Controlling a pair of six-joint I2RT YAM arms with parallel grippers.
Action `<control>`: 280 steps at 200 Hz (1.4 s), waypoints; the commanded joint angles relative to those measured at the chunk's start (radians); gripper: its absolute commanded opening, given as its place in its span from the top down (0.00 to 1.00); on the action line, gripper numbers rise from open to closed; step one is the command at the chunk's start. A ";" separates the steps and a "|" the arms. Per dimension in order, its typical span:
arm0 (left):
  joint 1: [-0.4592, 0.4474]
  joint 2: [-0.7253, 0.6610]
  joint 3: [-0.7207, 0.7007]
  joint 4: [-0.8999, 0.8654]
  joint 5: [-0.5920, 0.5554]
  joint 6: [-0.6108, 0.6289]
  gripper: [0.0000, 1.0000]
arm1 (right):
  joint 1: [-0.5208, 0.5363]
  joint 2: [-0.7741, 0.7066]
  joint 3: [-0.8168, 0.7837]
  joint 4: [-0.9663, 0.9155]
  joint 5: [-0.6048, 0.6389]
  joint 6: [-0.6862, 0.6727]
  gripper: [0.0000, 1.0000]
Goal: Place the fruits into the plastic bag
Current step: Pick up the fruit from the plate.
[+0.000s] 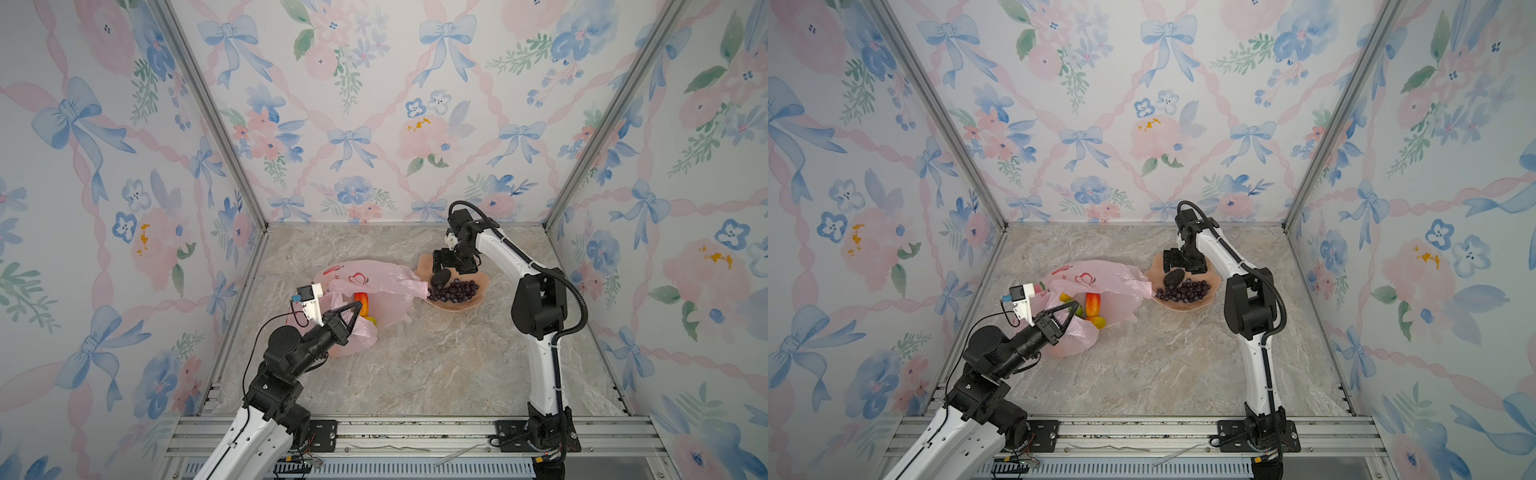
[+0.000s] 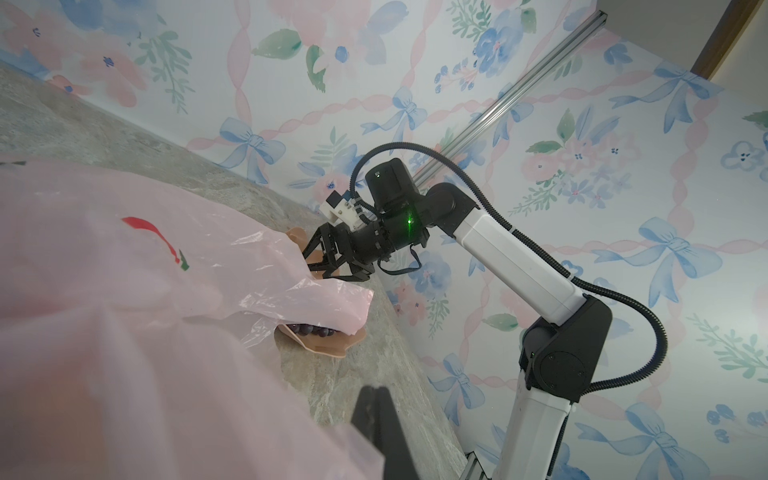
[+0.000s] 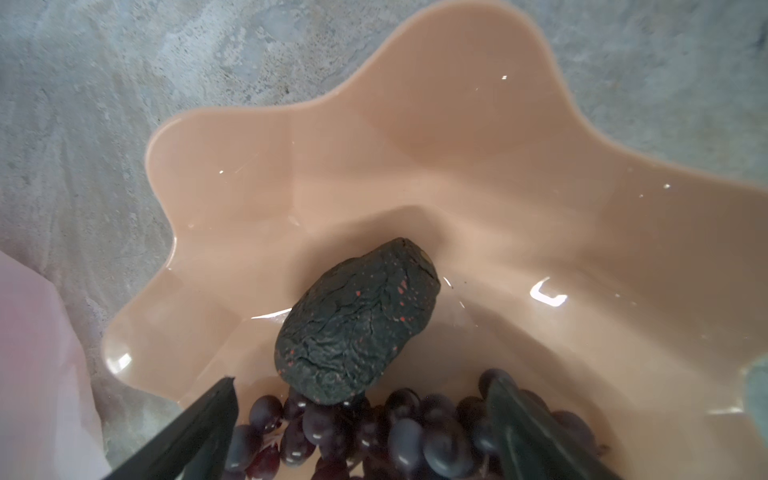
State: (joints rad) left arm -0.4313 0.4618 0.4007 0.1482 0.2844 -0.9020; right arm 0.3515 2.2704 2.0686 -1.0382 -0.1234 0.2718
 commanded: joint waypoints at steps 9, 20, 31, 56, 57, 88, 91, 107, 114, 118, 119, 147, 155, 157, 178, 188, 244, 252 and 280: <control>0.008 -0.004 0.003 -0.019 -0.008 0.015 1.00 | 0.020 0.049 0.042 -0.037 0.012 -0.020 0.04; 0.007 -0.005 0.003 -0.023 -0.008 0.017 1.00 | 0.020 0.058 0.046 -0.037 0.012 -0.022 0.04; 0.007 -0.005 0.005 -0.025 -0.009 0.018 1.00 | 0.020 0.066 0.049 -0.036 0.012 -0.024 0.04; 0.007 -0.005 0.005 -0.030 -0.011 0.018 1.00 | 0.024 0.080 0.051 -0.031 0.009 -0.026 0.04; 0.006 -0.005 0.005 -0.030 -0.011 0.018 1.00 | 0.024 0.081 0.052 -0.031 0.008 -0.026 0.04; 0.007 0.000 0.005 -0.030 -0.011 0.018 1.00 | 0.028 0.101 0.056 -0.028 0.007 -0.031 0.04; 0.008 0.000 0.005 -0.030 -0.011 0.018 1.00 | 0.028 0.102 0.056 -0.028 0.006 -0.031 0.04; 0.007 0.002 0.006 -0.029 -0.011 0.018 1.00 | 0.029 0.113 0.057 -0.023 0.003 -0.032 0.04; 0.007 0.002 0.005 -0.030 -0.011 0.018 1.00 | 0.031 0.116 0.060 -0.023 0.002 -0.031 0.03; 0.006 0.002 0.005 -0.030 -0.011 0.018 1.00 | 0.032 0.119 0.059 -0.022 0.001 -0.031 0.02; 0.007 0.002 0.005 -0.029 -0.011 0.018 1.00 | 0.032 0.119 0.059 -0.022 0.001 -0.031 0.02; 0.008 0.000 0.002 -0.030 -0.014 0.017 1.00 | 0.037 0.131 0.063 -0.020 0.005 -0.031 0.00; 0.008 0.000 0.000 -0.033 -0.014 0.017 1.00 | 0.038 0.134 0.062 -0.019 0.008 -0.032 0.02; 0.007 0.000 0.000 -0.033 -0.015 0.016 1.00 | 0.038 0.135 0.062 -0.020 0.008 -0.031 0.02; 0.007 -0.005 -0.001 -0.039 -0.017 0.017 1.00 | 0.040 0.135 0.058 -0.015 0.014 -0.030 0.07; 0.007 -0.005 -0.003 -0.039 -0.019 0.017 1.00 | 0.040 0.136 0.054 -0.011 0.014 -0.027 0.10; 0.008 -0.010 -0.012 -0.038 -0.022 0.012 1.00 | 0.044 0.133 0.051 0.023 -0.007 -0.002 0.36; 0.008 -0.012 -0.012 -0.040 -0.024 0.012 1.00 | 0.043 0.133 0.053 0.028 -0.007 -0.001 0.39; 0.007 -0.025 -0.011 -0.058 -0.028 0.014 1.00 | 0.043 0.120 0.052 0.038 0.002 0.007 0.40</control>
State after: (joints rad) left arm -0.4313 0.4583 0.4007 0.1032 0.2687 -0.9016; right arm 0.3828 2.3939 2.1021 -1.0107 -0.1207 0.2623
